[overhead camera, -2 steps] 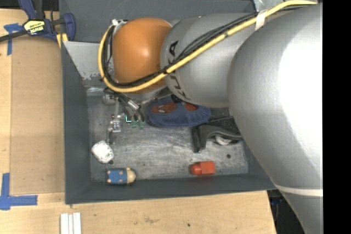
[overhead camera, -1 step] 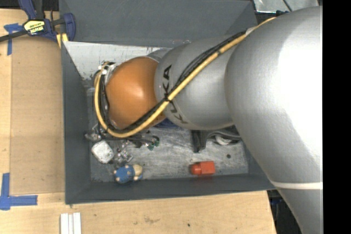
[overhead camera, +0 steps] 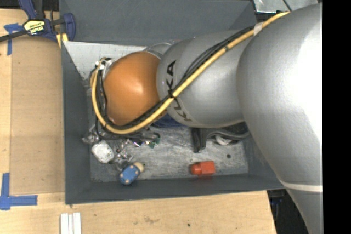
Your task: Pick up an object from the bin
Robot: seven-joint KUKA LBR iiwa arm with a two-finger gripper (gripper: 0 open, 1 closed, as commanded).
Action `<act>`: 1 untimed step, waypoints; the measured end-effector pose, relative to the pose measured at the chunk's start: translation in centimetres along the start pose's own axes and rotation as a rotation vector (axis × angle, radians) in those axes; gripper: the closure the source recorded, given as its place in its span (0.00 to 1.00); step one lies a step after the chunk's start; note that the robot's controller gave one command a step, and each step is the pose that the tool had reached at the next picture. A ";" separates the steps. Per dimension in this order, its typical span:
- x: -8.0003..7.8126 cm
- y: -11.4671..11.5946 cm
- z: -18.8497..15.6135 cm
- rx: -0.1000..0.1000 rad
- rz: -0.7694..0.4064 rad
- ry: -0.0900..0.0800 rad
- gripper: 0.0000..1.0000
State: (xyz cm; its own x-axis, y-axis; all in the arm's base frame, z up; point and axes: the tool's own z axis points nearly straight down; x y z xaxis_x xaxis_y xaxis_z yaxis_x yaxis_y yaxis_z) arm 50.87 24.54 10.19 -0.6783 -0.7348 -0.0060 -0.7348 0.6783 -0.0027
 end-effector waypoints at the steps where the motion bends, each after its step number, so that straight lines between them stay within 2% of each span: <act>1: 0.3 0.2 0.0 -0.001 0.086 0.002 0.00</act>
Offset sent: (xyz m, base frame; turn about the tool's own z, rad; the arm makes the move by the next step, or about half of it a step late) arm -0.0060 -0.0007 -0.0019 0.0850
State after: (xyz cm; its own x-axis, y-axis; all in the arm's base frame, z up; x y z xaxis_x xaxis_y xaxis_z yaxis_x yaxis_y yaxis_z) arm 50.48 24.44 10.14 -0.7392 -0.6735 -0.0037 -0.6735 0.7392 -0.0013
